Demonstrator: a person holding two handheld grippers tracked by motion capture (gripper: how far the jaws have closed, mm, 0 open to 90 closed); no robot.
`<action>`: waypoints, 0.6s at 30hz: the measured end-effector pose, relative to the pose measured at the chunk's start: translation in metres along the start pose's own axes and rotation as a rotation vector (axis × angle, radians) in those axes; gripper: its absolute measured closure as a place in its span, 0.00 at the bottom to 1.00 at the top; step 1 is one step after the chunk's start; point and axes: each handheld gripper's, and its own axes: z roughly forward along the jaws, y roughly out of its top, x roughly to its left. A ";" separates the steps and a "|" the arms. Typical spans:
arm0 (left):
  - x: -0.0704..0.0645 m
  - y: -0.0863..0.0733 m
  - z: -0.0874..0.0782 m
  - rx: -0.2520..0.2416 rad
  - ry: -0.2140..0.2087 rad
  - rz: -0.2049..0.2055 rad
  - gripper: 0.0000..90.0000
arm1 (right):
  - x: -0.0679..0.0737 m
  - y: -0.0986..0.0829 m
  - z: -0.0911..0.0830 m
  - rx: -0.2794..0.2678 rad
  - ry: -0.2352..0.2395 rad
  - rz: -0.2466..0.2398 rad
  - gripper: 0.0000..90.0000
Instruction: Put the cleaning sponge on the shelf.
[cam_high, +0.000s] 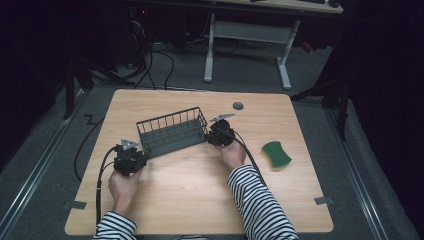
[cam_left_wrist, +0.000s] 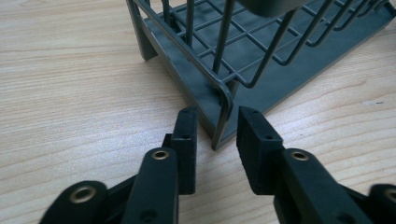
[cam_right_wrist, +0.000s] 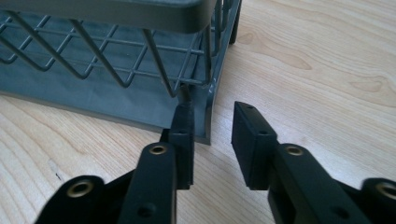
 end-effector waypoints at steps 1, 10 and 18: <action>0.001 0.000 0.000 0.001 -0.005 -0.002 0.84 | 0.001 0.001 0.002 0.004 -0.003 -0.010 0.85; -0.001 0.000 0.003 0.005 -0.024 0.009 0.94 | 0.000 0.001 -0.001 -0.016 0.007 -0.038 0.96; -0.004 -0.002 0.001 0.014 -0.022 0.046 0.96 | 0.000 -0.002 -0.004 -0.013 0.011 -0.047 0.96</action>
